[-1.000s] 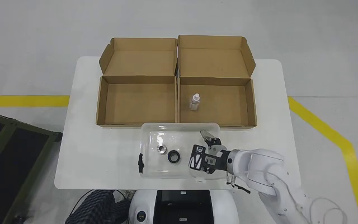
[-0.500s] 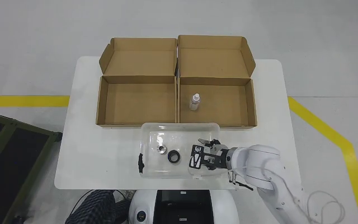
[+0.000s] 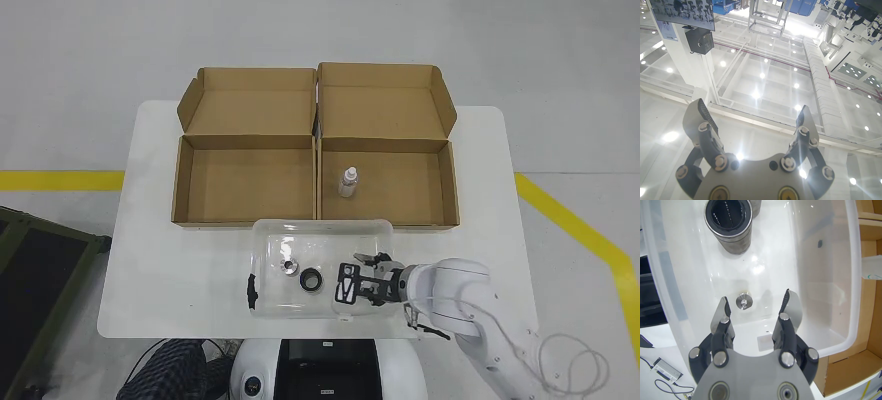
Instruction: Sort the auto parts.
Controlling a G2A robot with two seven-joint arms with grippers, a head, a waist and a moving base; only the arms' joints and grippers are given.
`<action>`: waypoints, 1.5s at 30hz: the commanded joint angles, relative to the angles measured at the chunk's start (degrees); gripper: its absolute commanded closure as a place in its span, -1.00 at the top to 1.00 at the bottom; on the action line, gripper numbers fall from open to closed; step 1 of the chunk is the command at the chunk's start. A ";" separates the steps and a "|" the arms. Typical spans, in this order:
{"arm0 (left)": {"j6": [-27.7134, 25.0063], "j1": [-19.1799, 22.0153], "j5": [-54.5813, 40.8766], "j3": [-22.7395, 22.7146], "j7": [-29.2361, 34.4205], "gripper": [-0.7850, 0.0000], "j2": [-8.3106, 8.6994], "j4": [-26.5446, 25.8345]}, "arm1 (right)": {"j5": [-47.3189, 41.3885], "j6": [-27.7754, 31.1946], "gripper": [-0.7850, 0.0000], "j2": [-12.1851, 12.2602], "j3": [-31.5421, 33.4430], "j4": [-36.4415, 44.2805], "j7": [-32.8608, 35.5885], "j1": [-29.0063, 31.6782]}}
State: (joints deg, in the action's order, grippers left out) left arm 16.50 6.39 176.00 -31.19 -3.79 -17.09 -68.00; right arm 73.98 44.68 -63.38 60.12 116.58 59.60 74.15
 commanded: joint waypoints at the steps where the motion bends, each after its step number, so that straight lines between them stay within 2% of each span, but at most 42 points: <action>1: 0.00 0.00 0.00 0.00 0.00 1.00 0.00 0.00 | 0.02 -0.15 0.23 0.17 -0.71 -0.43 0.15 -0.43; 4: 0.00 0.00 0.00 0.00 0.00 1.00 0.00 0.00 | -0.03 -0.27 0.22 0.43 -2.12 -1.13 0.27 -1.21; 10: 0.00 0.00 0.00 0.00 0.00 1.00 0.00 0.00 | -0.68 -1.06 0.00 0.79 -4.54 -2.57 1.06 -3.04; 19: 0.00 0.00 0.00 0.00 0.00 1.00 0.00 0.00 | -1.44 -2.72 -0.11 1.51 -6.64 -3.70 2.72 -5.09; 21: 0.00 0.00 0.00 0.00 0.00 1.00 0.00 0.00 | -1.88 -2.92 -0.27 1.69 -6.89 -3.93 2.92 -5.38; 24: 0.00 0.00 0.00 0.00 0.00 1.00 0.00 0.00 | -2.53 -3.10 -0.71 1.95 -7.34 -4.14 3.10 -5.80; 25: 0.00 0.00 0.00 0.00 0.00 1.00 0.00 0.00 | -2.66 -3.12 -0.95 2.05 -7.54 -4.17 3.12 -5.94; 26: 0.00 0.00 0.00 0.00 0.00 1.00 0.00 0.00 | -2.79 -3.16 -1.00 2.14 -7.72 -4.16 3.15 -6.07; 38: 0.00 0.00 0.00 0.00 0.00 1.00 0.00 0.00 | -3.12 -3.65 -1.00 3.23 -7.31 1.17 3.40 -6.04; 45: 0.00 0.00 0.00 0.00 0.00 1.00 0.00 0.00 | -2.40 -4.81 -1.00 3.86 -4.42 4.69 -1.24 -4.25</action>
State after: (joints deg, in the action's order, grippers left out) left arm 16.50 6.39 176.00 -31.19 -3.79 -17.09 -68.00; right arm 71.44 39.95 -59.60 55.31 121.05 59.11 69.66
